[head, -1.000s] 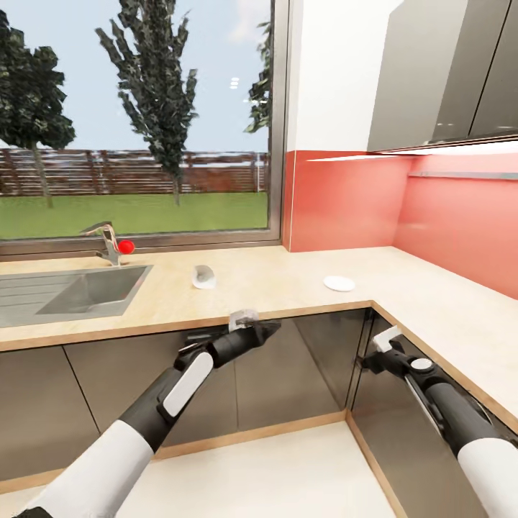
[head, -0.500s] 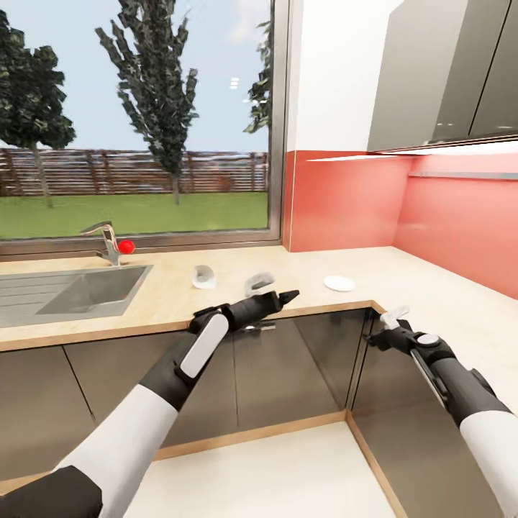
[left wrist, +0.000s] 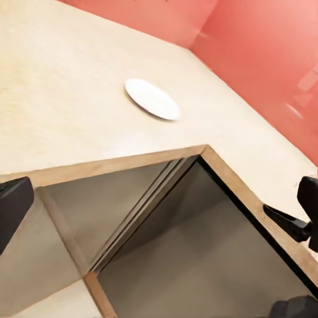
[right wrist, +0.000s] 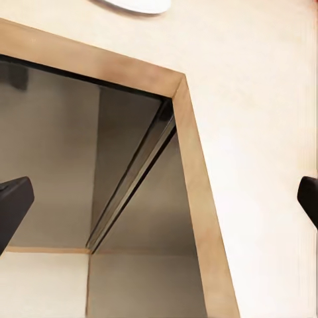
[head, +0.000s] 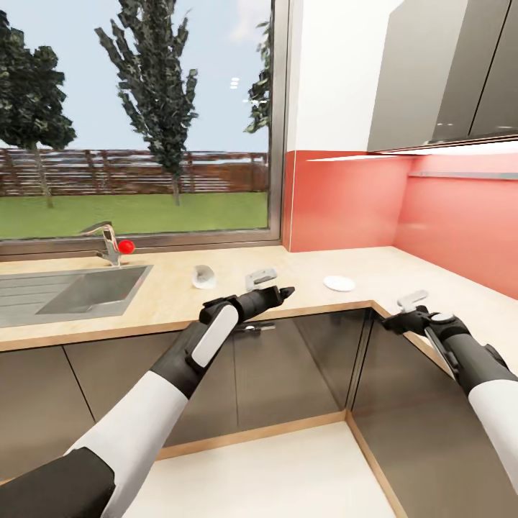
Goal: Set up a coffee station on the kitchen countertop: keep the coffee maker on the countertop, move the bottle of coffee from the kitchen shelf to the counter next to the coffee maker, place a paper coffee filter on top of the coffee maker, put the saucer next to the coffee maker with the coffee cup on the saucer, and place the electric kettle next to the coffee maker.
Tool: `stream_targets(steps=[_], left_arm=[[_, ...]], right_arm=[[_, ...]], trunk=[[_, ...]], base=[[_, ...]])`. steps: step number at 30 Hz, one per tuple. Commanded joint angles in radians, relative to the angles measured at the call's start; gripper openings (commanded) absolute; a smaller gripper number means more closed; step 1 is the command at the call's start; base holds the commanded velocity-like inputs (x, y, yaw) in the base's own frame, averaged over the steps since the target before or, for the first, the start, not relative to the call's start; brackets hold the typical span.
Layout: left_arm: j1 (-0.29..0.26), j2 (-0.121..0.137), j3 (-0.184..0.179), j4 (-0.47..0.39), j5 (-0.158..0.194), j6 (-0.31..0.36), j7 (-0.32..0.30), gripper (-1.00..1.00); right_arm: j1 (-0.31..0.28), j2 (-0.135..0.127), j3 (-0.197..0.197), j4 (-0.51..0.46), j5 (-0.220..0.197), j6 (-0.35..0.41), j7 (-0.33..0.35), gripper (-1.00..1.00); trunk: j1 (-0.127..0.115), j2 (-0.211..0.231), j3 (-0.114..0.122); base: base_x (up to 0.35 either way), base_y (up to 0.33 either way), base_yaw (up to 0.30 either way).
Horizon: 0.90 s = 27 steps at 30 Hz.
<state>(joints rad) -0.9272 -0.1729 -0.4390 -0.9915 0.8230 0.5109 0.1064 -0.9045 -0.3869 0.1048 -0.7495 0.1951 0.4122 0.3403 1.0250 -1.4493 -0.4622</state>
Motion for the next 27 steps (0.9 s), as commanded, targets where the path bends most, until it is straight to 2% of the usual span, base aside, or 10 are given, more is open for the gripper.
stream_targets(steps=[1, 3, 6, 27], left_arm=[[-0.001, -0.001, 0.0, 0.001, -0.019, 0.003, 0.013, 1.0], [-0.001, -0.001, 0.004, 0.003, -0.042, 0.004, 0.015, 1.0], [-0.001, 0.0, 0.003, 0.0, -0.054, 0.004, 0.015, 1.0], [-0.001, 0.003, 0.016, 0.001, -0.058, 0.007, 0.016, 1.0]], right_arm=[[-0.003, 0.0, 0.002, 0.001, 0.01, 0.006, 0.004, 1.0], [-0.004, 0.001, 0.002, 0.003, 0.01, 0.007, 0.001, 1.0], [-0.005, 0.0, 0.003, -0.001, 0.01, 0.002, -0.001, 1.0], [-0.005, -0.009, 0.002, -0.021, 0.01, 0.002, 0.009, 1.0]], trunk=[[0.0, -0.001, -0.001], [0.0, -0.001, -0.001], [0.0, -0.001, -0.001], [0.0, -0.001, -0.001]], base=[[0.0, 0.0, 0.0], [0.0, 0.0, 0.0], [0.0, 0.0, 0.0], [0.009, 0.0, 0.0]])
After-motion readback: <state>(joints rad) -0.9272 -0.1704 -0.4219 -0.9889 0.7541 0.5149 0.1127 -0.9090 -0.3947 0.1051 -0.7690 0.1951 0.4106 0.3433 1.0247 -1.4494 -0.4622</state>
